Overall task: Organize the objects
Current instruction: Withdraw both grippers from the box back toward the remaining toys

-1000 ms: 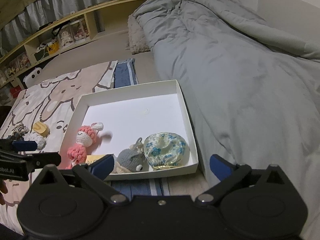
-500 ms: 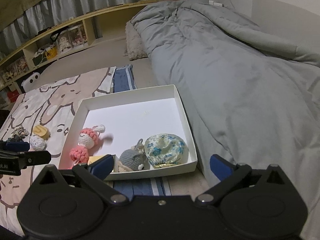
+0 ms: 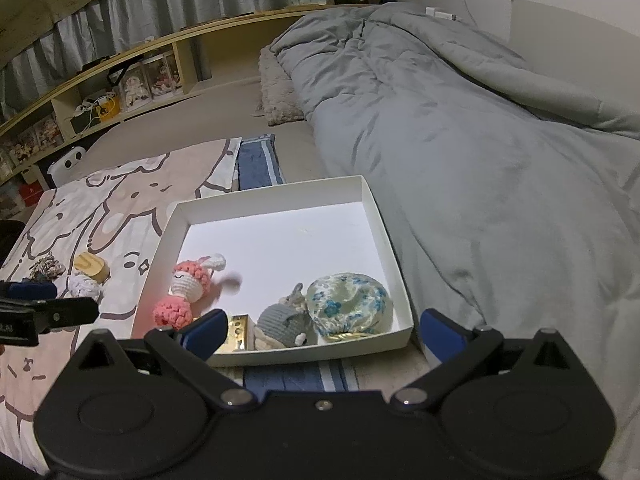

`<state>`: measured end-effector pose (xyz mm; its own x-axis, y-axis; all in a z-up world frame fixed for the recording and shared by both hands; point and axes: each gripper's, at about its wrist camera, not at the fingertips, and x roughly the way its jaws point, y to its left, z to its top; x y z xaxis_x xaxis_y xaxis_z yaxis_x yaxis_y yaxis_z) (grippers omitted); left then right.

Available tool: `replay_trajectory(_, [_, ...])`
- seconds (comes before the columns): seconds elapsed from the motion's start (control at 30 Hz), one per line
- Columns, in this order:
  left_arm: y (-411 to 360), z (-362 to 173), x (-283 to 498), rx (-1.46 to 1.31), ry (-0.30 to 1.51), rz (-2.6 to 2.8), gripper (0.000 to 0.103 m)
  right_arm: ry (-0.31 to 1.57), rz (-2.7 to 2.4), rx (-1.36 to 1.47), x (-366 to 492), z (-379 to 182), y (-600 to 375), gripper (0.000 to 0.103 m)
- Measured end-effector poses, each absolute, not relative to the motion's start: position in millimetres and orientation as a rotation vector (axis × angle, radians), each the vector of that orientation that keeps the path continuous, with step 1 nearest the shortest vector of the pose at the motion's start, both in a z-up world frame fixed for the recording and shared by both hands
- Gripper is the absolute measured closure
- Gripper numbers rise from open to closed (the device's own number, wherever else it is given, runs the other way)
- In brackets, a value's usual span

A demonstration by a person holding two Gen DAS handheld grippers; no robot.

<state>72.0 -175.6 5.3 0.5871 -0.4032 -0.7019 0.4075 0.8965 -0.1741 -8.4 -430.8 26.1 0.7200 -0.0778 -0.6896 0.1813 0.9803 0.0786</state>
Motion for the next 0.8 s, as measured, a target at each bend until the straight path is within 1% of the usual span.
replay_trajectory(0.33, [-131,6,89,-0.003,0.811,-0.385,0.000,0.735,-0.099,0.165,23,22,-402,0.000])
replay_trajectory(0.8, [-56,8,115,-0.028,0.785,-0.242,0.000,0.725,0.009,0.158,77,16,-331,0.000])
